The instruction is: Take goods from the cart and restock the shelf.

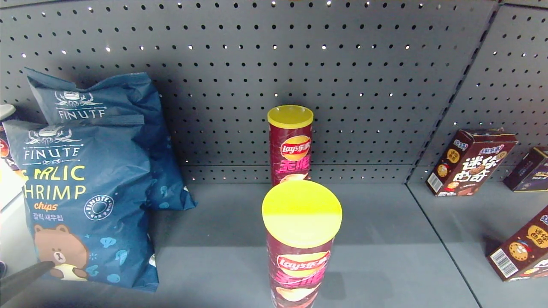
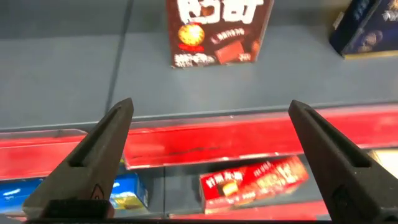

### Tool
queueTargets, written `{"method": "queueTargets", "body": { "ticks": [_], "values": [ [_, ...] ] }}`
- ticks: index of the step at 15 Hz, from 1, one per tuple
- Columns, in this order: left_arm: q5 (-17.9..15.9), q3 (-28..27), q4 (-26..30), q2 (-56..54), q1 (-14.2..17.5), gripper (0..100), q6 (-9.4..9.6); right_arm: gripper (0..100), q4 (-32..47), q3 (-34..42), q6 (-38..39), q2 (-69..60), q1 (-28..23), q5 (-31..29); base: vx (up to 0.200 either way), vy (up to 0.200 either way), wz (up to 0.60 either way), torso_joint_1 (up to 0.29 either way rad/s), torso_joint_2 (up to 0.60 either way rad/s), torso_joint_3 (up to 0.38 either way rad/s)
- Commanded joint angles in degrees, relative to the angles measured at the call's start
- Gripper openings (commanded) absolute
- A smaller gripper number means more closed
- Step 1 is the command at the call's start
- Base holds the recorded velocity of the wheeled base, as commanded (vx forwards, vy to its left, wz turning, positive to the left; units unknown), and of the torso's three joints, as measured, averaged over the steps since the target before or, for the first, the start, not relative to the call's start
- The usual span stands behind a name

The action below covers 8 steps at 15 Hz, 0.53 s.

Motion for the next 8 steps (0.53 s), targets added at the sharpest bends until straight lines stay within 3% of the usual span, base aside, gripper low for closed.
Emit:
{"method": "queueTargets", "body": {
  "ticks": [1,7,8],
  "values": [
    [0.04,0.22,-0.01,-0.47,-0.03,100,0.02,100,-0.11,0.05,-0.07,-1.99,0.77,-0.02,0.0,0.0,0.0,0.0,0.0,0.0],
    [-0.4,-0.31,-0.01,-0.47,-0.38,100,0.11,100,-0.02,0.05,-0.07,-1.99,0.68,0.07,0.0,0.0,0.0,0.0,0.0,0.0],
    [-0.49,-2.42,0.08,0.41,-0.56,100,0.28,100,-0.02,0.05,-0.07,-1.99,0.77,0.07,0.0,0.0,0.0,0.0,0.0,0.0]
  ]
}}
